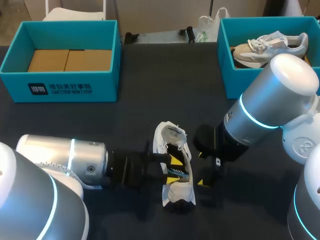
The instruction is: Take the shoe out of the shoebox, open the shoe tongue, remove and reinsert the insole, then place the shoe into the shoebox
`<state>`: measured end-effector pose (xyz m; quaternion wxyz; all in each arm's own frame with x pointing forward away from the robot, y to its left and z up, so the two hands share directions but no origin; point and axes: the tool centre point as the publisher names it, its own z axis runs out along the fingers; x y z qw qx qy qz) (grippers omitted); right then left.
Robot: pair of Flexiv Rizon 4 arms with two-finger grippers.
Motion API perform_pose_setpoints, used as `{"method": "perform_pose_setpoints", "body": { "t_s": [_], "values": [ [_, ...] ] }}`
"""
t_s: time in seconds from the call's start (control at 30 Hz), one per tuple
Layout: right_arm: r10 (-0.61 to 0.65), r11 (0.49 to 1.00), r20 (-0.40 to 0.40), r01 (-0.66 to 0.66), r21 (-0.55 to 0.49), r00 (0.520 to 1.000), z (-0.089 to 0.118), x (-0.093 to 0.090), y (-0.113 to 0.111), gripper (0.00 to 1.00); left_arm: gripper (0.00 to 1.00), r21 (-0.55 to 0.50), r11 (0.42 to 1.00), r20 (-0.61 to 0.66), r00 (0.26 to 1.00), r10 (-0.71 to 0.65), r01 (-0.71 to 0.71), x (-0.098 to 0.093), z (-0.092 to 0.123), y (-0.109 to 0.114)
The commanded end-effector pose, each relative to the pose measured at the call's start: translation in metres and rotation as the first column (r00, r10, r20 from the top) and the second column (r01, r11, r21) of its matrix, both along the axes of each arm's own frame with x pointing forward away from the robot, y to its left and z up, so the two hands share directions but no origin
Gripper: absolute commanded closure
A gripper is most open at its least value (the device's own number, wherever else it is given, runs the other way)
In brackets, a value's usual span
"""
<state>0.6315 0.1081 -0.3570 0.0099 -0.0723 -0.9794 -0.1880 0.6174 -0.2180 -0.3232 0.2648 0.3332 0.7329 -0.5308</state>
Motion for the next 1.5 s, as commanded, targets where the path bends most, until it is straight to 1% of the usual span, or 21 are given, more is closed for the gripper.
{"method": "perform_pose_setpoints", "body": {
  "t_s": [0.03, 0.17, 0.3, 0.33, 0.4, 0.47, 0.53, 0.57, 0.63, 0.73, 0.83, 0.9, 1.2, 1.43, 1.5],
  "values": [
    [0.008, 1.0, 0.019, -0.008, -0.004, 1.0, 0.006, 0.001, 0.001, 0.0, 0.58, 0.018, 1.0, -0.007, 1.0, -0.016, 0.017, -0.003, 0.011, 0.007],
    [0.008, 1.0, 0.025, -0.007, -0.006, 1.0, 0.015, 0.004, -0.005, 0.0, 0.56, 0.048, 0.998, -0.014, 0.999, -0.046, 0.047, -0.006, 0.013, 0.011],
    [0.0, 1.0, 0.027, 0.0, 0.001, 1.0, 0.024, 0.006, -0.016, 0.0, 0.56, 0.07, 0.996, -0.025, 0.998, -0.059, 0.06, -0.009, 0.013, 0.017],
    [-0.004, 1.0, 0.025, 0.004, 0.0, 1.0, 0.027, 0.007, -0.02, 0.0, 0.57, 0.069, 0.995, -0.041, 0.997, -0.063, 0.066, -0.009, 0.014, 0.019],
    [-0.01, 1.0, 0.042, 0.01, 0.002, 0.999, 0.035, 0.008, -0.029, 0.0, 0.57, 0.09, 0.993, -0.034, 0.997, -0.071, 0.074, -0.009, 0.016, 0.024],
    [-0.012, 1.0, 0.036, 0.012, -0.001, 0.999, 0.041, 0.009, -0.039, 0.0, 0.57, 0.096, 0.992, -0.042, 0.996, -0.083, 0.087, -0.01, 0.019, 0.028],
    [-0.015, 1.0, 0.055, 0.015, 0.002, 0.998, 0.047, 0.01, -0.05, 0.0, 0.56, 0.131, 0.985, -0.026, 0.994, -0.107, 0.109, -0.014, 0.022, 0.032],
    [-0.005, 1.0, 0.044, 0.005, -0.011, 0.999, 0.05, 0.011, -0.055, 0.0, 0.56, 0.147, 0.982, -0.022, 0.993, -0.117, 0.119, -0.015, 0.023, 0.034],
    [0.001, 1.0, 0.05, -0.001, -0.011, 0.999, 0.055, 0.012, -0.065, 0.0, 0.56, 0.182, 0.974, -0.018, 0.991, -0.133, 0.134, -0.017, 0.026, 0.039],
    [0.009, 1.0, 0.047, -0.007, -0.026, 0.999, 0.06, 0.012, -0.081, 0.0, 0.56, 0.207, 0.967, -0.033, 0.989, -0.147, 0.15, -0.015, 0.032, 0.046],
    [0.03, 1.0, 0.051, -0.03, -0.002, 0.998, 0.06, 0.012, -0.094, 0.0, 0.56, 0.239, 0.956, -0.045, 0.986, -0.163, 0.169, -0.013, 0.037, 0.052],
    [0.007, 1.0, 0.029, -0.007, 0.008, 1.0, 0.057, 0.011, -0.103, 0.0, 0.55, 0.262, 0.945, -0.06, 0.981, -0.184, 0.194, -0.012, 0.04, 0.055],
    [0.007, 1.0, 0.029, -0.007, 0.008, 1.0, 0.057, 0.011, -0.103, 0.0, 0.53, 0.37, 0.882, -0.111, 0.957, -0.27, 0.292, 0.005, 0.045, 0.072],
    [0.007, 1.0, 0.029, -0.007, 0.008, 1.0, 0.057, 0.011, -0.103, 0.0, 0.55, 0.469, 0.813, -0.103, 0.936, -0.338, 0.345, 0.012, 0.054, 0.074],
    [0.015, 1.0, 0.023, -0.015, 0.0, 1.0, 0.059, 0.01, -0.12, 0.0, 0.56, 0.496, 0.787, -0.106, 0.926, -0.364, 0.366, 0.013, 0.059, 0.073]
  ]
}}
